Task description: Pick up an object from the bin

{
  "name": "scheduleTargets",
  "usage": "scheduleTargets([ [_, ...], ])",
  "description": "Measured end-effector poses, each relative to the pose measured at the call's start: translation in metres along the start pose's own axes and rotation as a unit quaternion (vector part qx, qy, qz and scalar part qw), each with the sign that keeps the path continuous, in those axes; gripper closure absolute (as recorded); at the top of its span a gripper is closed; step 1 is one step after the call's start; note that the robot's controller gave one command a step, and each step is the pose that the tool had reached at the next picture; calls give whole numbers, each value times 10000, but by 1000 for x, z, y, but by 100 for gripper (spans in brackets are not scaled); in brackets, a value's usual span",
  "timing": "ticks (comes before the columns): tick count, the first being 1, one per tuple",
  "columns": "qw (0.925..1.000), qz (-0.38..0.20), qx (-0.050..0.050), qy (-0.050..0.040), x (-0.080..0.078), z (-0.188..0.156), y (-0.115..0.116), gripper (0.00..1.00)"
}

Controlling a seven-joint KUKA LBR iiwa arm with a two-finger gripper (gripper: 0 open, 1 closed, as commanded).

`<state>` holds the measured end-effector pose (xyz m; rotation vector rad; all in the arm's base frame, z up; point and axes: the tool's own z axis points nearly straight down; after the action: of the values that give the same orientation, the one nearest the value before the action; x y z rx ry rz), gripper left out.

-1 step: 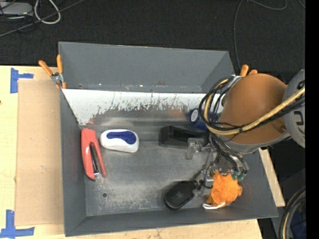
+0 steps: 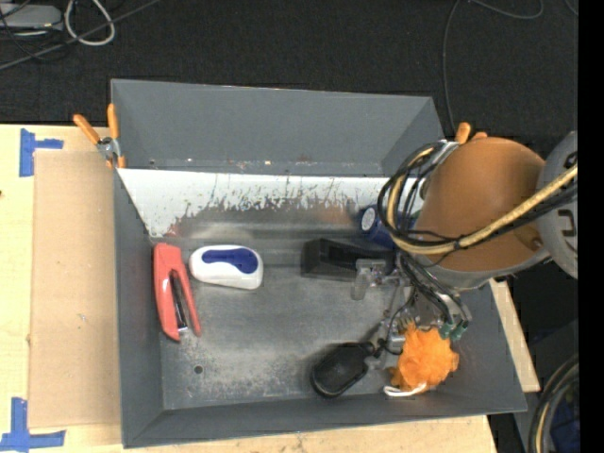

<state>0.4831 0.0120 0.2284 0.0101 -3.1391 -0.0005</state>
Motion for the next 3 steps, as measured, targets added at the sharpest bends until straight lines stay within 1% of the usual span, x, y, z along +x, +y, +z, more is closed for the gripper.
scheduleTargets([
  [1, 9993, -385, 0, -10, 5, 91, -4, 0],
  [2, 9989, -447, -1, -111, 0, 163, -5, 0],
  [3, 9930, -1179, -1, 1, -2, 111, -4, 0],
])
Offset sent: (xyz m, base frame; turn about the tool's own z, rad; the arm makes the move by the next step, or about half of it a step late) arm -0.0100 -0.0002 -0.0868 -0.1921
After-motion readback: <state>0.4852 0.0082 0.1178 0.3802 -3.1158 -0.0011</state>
